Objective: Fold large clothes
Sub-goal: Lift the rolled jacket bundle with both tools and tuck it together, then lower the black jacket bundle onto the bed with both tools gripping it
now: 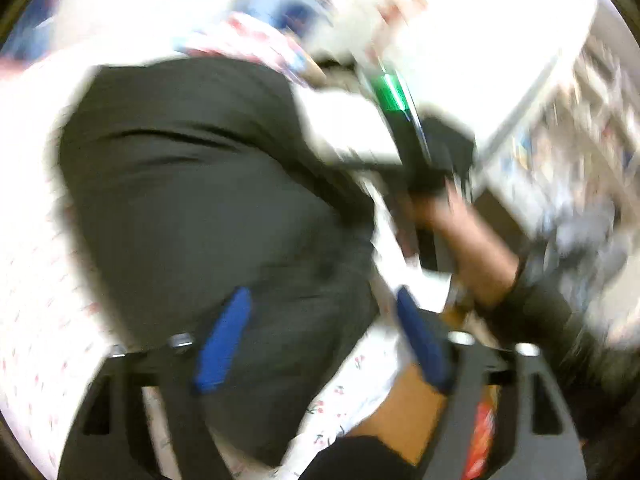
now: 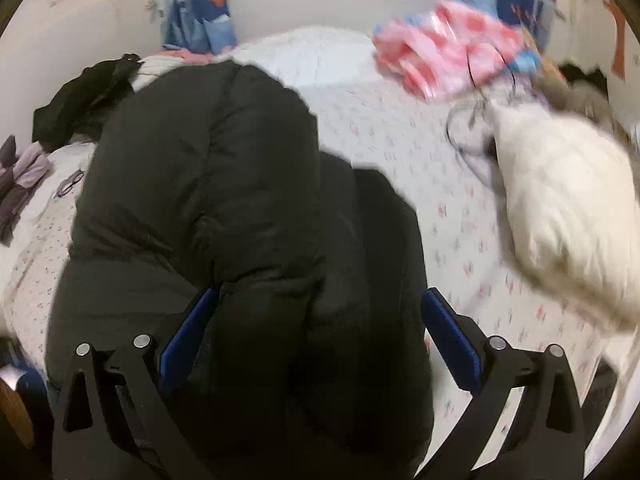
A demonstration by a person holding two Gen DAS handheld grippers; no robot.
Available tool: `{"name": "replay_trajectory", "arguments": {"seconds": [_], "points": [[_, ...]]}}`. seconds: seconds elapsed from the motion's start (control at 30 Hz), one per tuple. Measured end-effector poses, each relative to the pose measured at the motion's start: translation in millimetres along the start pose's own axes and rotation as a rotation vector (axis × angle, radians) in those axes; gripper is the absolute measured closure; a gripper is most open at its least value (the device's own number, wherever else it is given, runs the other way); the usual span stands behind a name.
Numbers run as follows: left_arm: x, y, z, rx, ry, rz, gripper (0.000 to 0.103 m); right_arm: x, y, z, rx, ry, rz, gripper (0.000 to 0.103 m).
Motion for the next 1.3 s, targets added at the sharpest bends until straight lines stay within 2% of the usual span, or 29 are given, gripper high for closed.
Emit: {"name": "replay_trajectory", "arguments": {"seconds": [0.07,0.13,0.2,0.23,0.3,0.33,0.4,0.43,0.5,0.57,0.63,0.77,0.8,0.83,0.87,0.93,1.0,1.03,1.1,1.13,1.17,1.23,1.3], "points": [[-49.7,-18.0,9.2,0.101,-0.195,0.042,0.011,12.2,11.2,-17.8,-0.049,0.071,0.083,0.006],[-103.6,-14.1,12.3,0.127,-0.415,0.025,0.010,21.1,20.0,-25.5,-0.074,0.146,0.181,0.006],[-136.7,17.6,8.3,0.058,-0.542,0.001,0.010,19.8,35.5,-40.9,-0.101,0.254,0.323,0.006],[-141.1,33.5,5.2,0.020,-0.555,-0.016,0.010,17.2,37.8,-45.4,-0.103,0.276,0.348,0.006],[-139.6,59.1,5.5,-0.028,-0.589,-0.115,0.009,8.5,37.2,-56.4,-0.088,0.328,0.377,0.006],[-131.3,60.1,9.8,-0.028,-0.575,-0.108,0.009,8.0,38.3,-59.7,-0.076,0.372,0.413,0.006],[-102.1,52.5,31.2,-0.039,-0.461,-0.061,0.009,-8.3,38.3,-76.1,-0.030,0.505,0.573,0.006],[-90.8,44.0,40.6,-0.042,-0.408,-0.031,0.009,-17.7,36.6,-81.8,-0.008,0.535,0.613,0.006],[-76.4,31.3,52.3,-0.084,-0.311,0.061,0.009,-51.9,34.5,-93.6,-0.016,0.511,0.695,0.006],[-73.1,15.4,52.0,-0.144,-0.249,0.130,0.009,-66.2,31.1,-102.6,-0.042,0.471,0.733,0.006],[-71.8,2.2,43.8,-0.182,-0.217,0.206,0.009,-64.2,19.6,-112.1,-0.050,0.409,0.673,0.006],[-68.9,9.4,47.9,-0.133,-0.208,0.270,0.009,-40.6,-10.1,-124.5,-0.029,0.368,0.472,0.006],[-65.0,20.0,49.9,-0.115,-0.194,0.285,0.009,-34.0,-25.4,-120.1,-0.003,0.340,0.378,0.006],[-59.9,29.1,50.1,-0.106,-0.174,0.304,0.008,-31.2,-37.6,-114.3,0.027,0.311,0.310,0.006],[-54.9,41.6,48.3,-0.103,-0.144,0.336,0.007,-29.4,-58.6,-101.3,0.097,0.265,0.235,0.006],[-46.4,60.0,43.7,-0.109,-0.122,0.364,0.007,-32.6,-96.6,-70.1,0.240,0.176,0.128,0.006],[-37.6,62.5,39.2,-0.088,-0.084,0.395,0.007,-41.5,-115.9,-44.6,0.332,0.091,0.030,0.006],[-36.6,62.0,39.1,-0.082,-0.076,0.403,0.007,-46.0,-114.3,-31.6,0.341,0.043,-0.035,0.006],[-42.0,63.4,38.1,-0.068,-0.071,0.421,0.007,-38.3,-84.7,-17.0,0.276,0.019,-0.138,0.006],[-45.8,66.1,35.6,-0.063,-0.066,0.428,0.007,-25.9,-56.7,-18.0,0.217,0.062,-0.133,0.006],[-45.3,64.3,33.5,-0.053,-0.054,0.428,0.007,-4.6,-34.0,-32.5,0.170,0.136,-0.090,0.006],[-43.6,63.8,30.9,-0.043,-0.015,0.412,0.007,29.3,22.6,-70.7,0.070,0.326,0.061,0.006],[-36.4,64.8,30.6,-0.040,0.034,0.421,0.007,45.5,45.7,-99.8,0.073,0.439,0.143,0.006]]}}
Point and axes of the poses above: each gripper's, at about its wrist camera, not at the fingertips, and y roughly the way its jaws point, x to its right, z to its top, the point moved 3 cm from there along y, roughly the way its jaws point, and after that the axes turned 8 degrees about -y, right-handed, at the moved point
